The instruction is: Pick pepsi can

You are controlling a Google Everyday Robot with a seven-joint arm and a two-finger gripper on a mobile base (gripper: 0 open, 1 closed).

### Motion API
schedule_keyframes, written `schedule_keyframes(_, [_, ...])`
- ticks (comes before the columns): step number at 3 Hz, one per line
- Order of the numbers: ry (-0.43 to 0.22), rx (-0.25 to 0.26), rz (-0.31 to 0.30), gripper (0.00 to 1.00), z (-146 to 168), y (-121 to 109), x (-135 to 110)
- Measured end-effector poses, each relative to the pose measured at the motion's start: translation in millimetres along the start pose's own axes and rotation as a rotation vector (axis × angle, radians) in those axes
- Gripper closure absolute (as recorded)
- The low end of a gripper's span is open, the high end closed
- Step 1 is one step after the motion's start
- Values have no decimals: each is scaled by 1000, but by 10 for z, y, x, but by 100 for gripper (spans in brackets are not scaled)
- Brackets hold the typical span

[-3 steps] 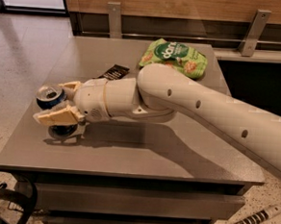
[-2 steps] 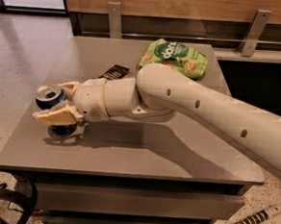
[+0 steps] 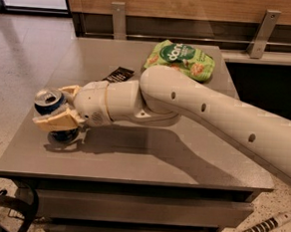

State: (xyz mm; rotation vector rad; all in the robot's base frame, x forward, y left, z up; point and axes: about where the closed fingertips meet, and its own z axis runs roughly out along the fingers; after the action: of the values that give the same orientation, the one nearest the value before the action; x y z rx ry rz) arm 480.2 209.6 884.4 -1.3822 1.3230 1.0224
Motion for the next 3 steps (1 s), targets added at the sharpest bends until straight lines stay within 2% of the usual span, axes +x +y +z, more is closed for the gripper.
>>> schedule_keyframes(1, [-21, -18, -25, 100, 1, 23, -83])
schedule_keyframes(2, [-20, 8, -90, 100, -146, 59, -337])
schedule_keyframes(3, [25, 72, -186, 100, -428, 96, -810])
